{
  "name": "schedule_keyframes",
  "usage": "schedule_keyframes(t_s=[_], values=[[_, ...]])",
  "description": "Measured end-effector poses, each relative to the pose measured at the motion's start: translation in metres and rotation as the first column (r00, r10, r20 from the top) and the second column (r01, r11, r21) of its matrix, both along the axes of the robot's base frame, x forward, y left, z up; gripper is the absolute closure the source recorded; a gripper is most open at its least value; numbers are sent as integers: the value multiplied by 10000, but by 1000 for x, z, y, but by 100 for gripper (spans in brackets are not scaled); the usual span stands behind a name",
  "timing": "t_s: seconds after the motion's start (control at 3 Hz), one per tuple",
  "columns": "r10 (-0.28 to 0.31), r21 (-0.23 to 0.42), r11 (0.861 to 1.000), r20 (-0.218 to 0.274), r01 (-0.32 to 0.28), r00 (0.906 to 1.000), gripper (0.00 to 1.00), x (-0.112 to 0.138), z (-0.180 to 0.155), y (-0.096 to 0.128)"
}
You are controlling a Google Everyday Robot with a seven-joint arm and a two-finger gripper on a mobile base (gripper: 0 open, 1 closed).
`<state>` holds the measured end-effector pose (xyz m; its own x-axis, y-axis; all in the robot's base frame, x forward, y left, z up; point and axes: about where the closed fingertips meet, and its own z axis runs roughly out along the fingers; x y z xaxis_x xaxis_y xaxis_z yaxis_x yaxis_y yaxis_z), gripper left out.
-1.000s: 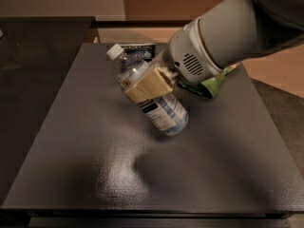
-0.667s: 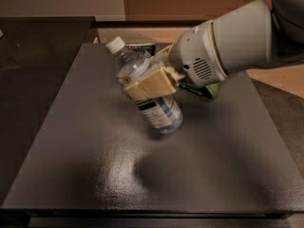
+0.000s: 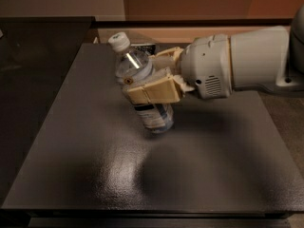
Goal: Place blue plastic bottle upright
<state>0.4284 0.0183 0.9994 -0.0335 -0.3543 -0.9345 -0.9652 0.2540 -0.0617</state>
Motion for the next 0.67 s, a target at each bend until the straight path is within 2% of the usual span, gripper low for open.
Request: schedule_keyframes(t_s=[0.67], values=[[309,1144,9927,617,-378,9976,100,-10,-1,-6]])
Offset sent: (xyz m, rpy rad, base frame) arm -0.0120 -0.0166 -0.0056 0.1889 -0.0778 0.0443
